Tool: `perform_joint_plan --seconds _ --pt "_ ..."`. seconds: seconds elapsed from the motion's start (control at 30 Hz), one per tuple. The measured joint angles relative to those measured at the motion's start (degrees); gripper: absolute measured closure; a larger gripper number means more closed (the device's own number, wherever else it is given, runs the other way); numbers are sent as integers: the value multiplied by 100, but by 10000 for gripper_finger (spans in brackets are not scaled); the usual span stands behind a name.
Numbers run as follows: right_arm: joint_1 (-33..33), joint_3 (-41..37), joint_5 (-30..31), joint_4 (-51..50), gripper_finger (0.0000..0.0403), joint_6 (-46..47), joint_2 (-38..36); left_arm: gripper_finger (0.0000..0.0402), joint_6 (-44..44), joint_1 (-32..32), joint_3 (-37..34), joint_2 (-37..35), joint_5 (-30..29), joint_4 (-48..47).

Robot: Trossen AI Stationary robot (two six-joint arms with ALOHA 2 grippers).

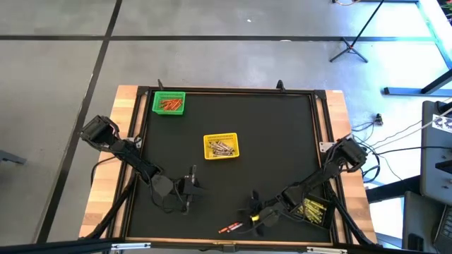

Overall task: Sort crayons
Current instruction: Put the black crayon into the yellow bin

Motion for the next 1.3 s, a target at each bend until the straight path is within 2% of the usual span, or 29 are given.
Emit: perform_joint_plan --seconds 0.17,0.23,0.57,0.9,1.03,1.3 --pt "59 0 -686 23 228 415 0 308 0 -1 2 1 -1 0" --pt "146 0 -728 -33 228 478 0 308 0 0 2 1 0 0" --pt "422 0 62 -321 228 137 113 308 -6 14 2 1 -38 2" --pt "414 14 130 202 230 -460 603 308 -10 16 2 1 -32 41" --pt "411 17 142 176 261 -555 614 308 -44 59 2 1 -55 102" --pt "407 17 300 -21 379 -793 621 308 -157 80 2 1 -45 94"
